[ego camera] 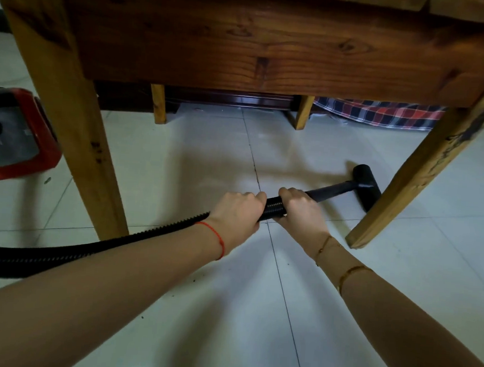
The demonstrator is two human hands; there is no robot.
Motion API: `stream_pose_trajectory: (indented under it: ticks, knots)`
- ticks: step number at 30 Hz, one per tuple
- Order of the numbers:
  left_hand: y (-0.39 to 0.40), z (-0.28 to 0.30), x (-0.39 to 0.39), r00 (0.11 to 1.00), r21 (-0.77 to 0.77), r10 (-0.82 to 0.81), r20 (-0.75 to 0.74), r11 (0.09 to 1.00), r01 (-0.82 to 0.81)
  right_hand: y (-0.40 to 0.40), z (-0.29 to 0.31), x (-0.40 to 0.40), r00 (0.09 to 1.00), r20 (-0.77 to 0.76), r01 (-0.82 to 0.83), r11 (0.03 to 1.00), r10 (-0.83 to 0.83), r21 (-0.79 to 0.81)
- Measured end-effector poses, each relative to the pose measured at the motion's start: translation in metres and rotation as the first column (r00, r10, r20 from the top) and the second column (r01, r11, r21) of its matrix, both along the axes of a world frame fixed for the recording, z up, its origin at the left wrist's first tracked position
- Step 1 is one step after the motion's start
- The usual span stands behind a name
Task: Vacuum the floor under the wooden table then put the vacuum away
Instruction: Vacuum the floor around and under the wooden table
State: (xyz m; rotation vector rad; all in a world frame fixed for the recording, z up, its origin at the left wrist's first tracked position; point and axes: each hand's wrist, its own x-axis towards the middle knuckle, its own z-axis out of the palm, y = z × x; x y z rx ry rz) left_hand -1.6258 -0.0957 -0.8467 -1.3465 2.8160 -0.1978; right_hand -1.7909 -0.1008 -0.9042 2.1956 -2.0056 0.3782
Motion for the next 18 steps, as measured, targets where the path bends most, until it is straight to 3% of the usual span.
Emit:
stream_pose_trajectory:
  ticks: [9, 18]
  knots:
    - [0.002, 0.003, 0.006, 0.999, 0.004, 0.026, -0.018, 1.000, -0.026, 0.000, 0.007, 0.009, 0.993, 0.120, -0.019, 0.998, 0.012, 0.060]
    - [0.026, 0.020, 0.095, 0.990, -0.001, 0.141, -0.027, 0.990, -0.141, 0.000, 0.023, 0.096, 0.970, 0.133, -0.214, 0.975, 0.205, 0.057]
